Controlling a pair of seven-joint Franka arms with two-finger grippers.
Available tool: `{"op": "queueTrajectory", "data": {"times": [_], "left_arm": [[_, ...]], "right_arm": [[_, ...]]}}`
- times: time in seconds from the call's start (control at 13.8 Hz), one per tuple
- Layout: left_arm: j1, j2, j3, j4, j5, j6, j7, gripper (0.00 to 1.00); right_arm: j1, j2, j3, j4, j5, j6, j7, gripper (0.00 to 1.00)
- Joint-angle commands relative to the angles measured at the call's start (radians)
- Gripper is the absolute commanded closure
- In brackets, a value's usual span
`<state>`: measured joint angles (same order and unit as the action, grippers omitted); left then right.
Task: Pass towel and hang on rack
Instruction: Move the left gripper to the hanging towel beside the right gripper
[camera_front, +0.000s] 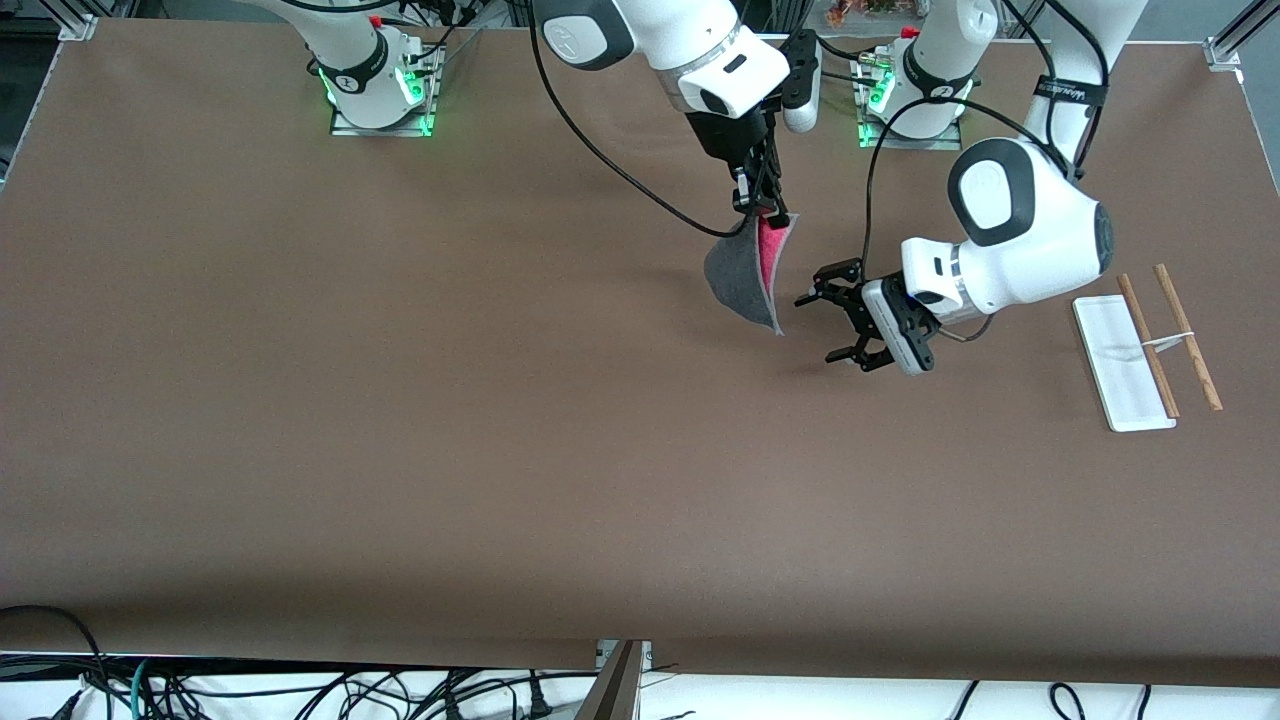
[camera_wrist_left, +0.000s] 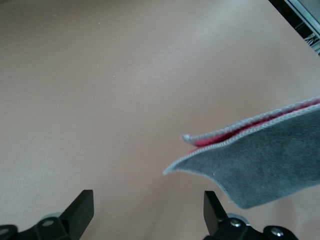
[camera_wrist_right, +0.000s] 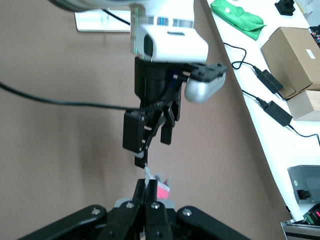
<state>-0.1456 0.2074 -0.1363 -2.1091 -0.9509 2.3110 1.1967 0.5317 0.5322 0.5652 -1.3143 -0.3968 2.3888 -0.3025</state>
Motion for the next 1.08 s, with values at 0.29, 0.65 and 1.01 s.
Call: {"op": "queueTrajectory", "data": {"times": [0.29,0.65,1.01], "left_arm": [[-0.06,0.026,0.003,0.004,-0.094,0.076,0.064,0.03],[-0.068,0.024,0.004,0.011,-0.081,0.09,0.099,0.06],[-0.095,0.018,0.004,0.014,-0.077,0.119,0.214,0.05]], "right_arm": [[-0.003,0.011,0.005,0.02,-0.013,0.033,-0.009,1.0],[-0.001,0.012,0.005,0.02,-0.013,0.033,-0.006,1.0],[-0.001,0.014,0.005,0.02,-0.013,0.033,-0.004,1.0]]}}
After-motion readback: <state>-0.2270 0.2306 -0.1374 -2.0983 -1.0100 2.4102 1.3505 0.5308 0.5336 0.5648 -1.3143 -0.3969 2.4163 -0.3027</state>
